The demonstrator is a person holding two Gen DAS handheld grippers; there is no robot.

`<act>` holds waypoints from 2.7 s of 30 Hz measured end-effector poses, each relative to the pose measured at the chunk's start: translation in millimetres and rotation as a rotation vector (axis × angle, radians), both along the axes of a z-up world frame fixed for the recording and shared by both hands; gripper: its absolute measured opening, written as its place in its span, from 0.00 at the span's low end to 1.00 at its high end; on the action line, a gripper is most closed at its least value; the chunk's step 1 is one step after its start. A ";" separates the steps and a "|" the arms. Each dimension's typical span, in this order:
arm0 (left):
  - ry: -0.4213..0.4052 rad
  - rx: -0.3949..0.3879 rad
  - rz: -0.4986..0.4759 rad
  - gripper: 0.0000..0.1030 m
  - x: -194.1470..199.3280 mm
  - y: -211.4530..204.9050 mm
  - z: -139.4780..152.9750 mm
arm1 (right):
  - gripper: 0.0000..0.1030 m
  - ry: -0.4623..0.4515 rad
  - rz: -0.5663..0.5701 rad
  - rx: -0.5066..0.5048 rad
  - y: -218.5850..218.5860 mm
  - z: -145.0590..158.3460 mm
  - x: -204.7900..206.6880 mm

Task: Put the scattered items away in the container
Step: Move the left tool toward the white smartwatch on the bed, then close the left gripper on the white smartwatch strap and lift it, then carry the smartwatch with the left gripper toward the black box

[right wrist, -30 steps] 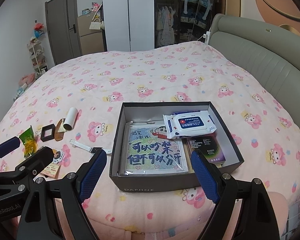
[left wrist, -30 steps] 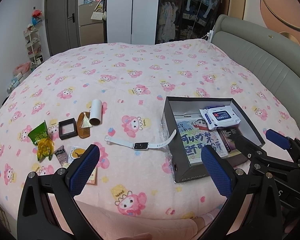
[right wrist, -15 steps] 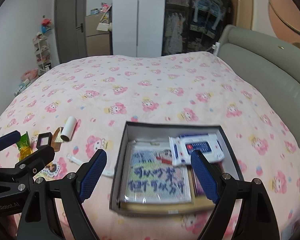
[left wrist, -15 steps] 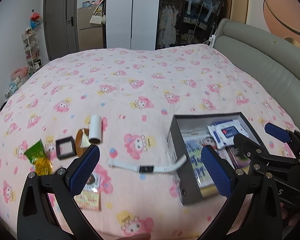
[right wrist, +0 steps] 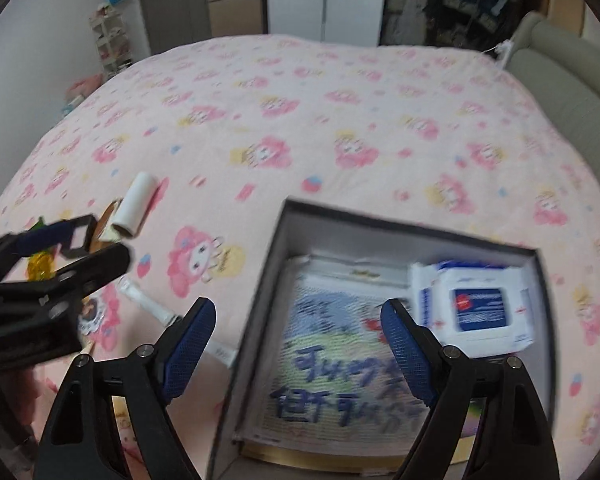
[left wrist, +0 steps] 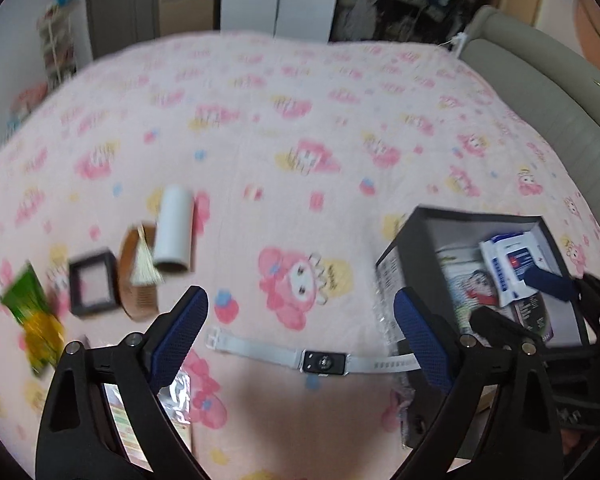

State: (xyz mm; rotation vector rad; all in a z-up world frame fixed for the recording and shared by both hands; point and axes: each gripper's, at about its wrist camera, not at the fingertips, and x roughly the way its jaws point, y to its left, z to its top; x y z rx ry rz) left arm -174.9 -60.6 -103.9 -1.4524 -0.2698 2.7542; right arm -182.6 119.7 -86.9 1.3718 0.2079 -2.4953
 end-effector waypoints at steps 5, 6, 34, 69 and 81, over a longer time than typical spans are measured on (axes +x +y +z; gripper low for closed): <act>-0.122 0.050 0.044 0.84 -4.8 -14.9 -41.4 | 0.82 -0.061 0.036 -0.012 -10.6 -21.9 3.6; -0.144 0.055 0.056 0.82 -4.8 -16.8 -48.0 | 0.82 -0.073 0.037 -0.013 -11.7 -25.1 2.7; -0.177 0.184 0.008 0.05 12.3 -0.5 -64.4 | 0.08 -0.061 0.123 -0.070 -13.2 -27.5 24.8; 0.035 0.359 -0.356 0.04 44.7 54.2 -10.3 | 0.39 -0.035 0.123 -0.343 17.0 4.1 47.2; 0.031 0.342 -0.416 0.04 50.7 71.6 -12.6 | 0.44 -0.061 0.164 -0.372 8.7 1.1 48.9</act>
